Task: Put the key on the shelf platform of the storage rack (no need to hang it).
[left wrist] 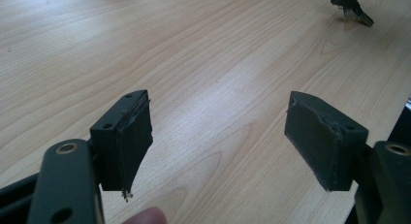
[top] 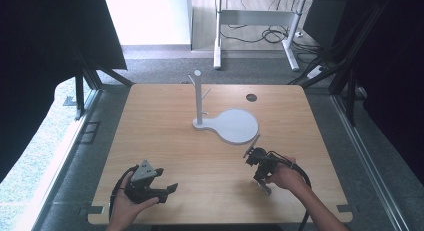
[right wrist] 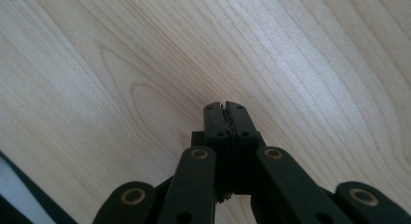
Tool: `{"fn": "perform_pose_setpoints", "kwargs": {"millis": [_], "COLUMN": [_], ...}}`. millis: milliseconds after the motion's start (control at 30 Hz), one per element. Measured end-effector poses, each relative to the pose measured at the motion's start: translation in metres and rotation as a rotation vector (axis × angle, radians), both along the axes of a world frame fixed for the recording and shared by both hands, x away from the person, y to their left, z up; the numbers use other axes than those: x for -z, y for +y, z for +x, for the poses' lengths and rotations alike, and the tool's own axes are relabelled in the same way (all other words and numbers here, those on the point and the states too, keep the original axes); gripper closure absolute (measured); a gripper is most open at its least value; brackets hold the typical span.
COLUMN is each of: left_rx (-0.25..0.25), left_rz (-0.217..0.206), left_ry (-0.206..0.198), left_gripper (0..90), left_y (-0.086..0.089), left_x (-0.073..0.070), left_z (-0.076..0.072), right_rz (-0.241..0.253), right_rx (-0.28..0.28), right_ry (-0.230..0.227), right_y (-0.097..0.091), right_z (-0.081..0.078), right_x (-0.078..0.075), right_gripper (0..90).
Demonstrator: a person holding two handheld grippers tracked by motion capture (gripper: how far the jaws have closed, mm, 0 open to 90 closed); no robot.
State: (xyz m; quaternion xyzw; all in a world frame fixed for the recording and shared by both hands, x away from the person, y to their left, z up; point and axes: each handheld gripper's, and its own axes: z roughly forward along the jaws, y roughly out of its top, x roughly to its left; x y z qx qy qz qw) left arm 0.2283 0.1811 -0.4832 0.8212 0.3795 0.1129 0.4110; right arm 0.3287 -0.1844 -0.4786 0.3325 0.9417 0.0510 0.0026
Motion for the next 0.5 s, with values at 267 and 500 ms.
{"fn": "perform_pose_setpoints", "kwargs": {"millis": [267,500], "left_rx": [-0.001,-0.002], "left_rz": [0.001,-0.002], "left_ry": [0.004,0.001], "left_gripper": [25.4,25.4], "left_y": [0.0,0.001], "left_x": [0.001,0.0], "left_z": [0.001,0.0], "right_rz": [0.017,0.053], "right_rx": [0.012,0.023], "right_ry": [-0.016,-0.038], "right_y": [-0.008,-0.015], "right_z": [0.0,0.003], "right_x": [-0.022,-0.04], "right_gripper": [89.2,89.2]}}
